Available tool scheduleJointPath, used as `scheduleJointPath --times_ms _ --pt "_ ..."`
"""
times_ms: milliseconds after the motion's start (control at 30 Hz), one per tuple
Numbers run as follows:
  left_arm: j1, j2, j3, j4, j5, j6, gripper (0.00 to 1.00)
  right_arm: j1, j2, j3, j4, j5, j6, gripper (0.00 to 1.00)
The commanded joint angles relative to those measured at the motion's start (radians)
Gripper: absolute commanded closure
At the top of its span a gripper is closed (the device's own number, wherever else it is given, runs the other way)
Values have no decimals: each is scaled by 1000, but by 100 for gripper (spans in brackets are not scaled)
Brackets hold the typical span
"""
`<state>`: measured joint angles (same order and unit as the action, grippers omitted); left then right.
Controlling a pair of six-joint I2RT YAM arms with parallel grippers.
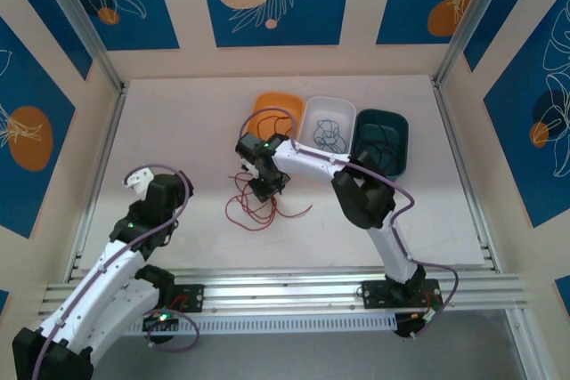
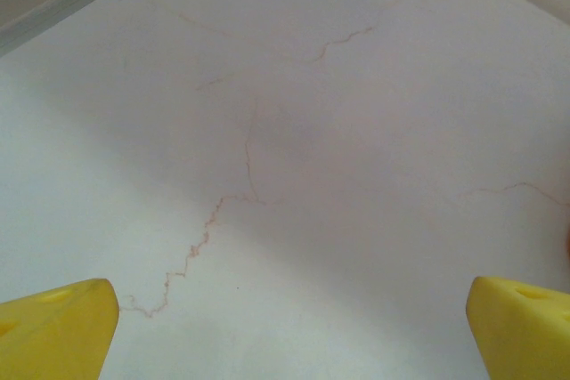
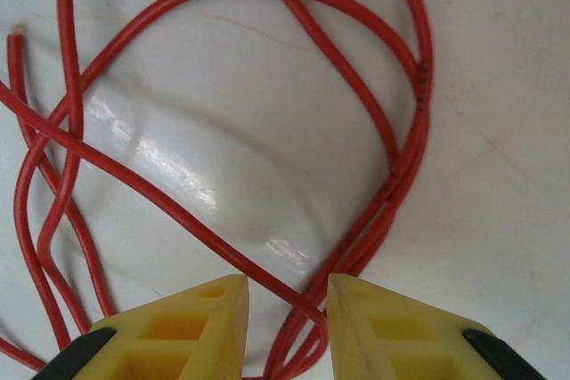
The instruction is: Untangle the cables
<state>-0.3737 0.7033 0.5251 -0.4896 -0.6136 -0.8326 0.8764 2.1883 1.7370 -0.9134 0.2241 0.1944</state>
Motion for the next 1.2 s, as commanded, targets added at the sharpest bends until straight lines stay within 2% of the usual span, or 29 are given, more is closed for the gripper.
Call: scheduleJointPath --times_ms 0,133,433,933,1067,1167 --pt "14 11 -7 16 -1 -13 0 13 34 47 -28 -10 -19 71" --pt "16 20 -10 21 6 -13 0 13 55 68 -37 -3 -22 74" --pt "22 27 -12 34 17 -11 0 16 29 108 -61 -1 -15 90" --pt "30 66 -8 68 64 2 0 36 -139 141 -71 26 -9 92" --pt "32 74 -7 108 124 41 0 40 -164 148 -72 29 -1 94" --pt "33 79 -13 167 219 115 0 40 -187 153 -73 28 8 94"
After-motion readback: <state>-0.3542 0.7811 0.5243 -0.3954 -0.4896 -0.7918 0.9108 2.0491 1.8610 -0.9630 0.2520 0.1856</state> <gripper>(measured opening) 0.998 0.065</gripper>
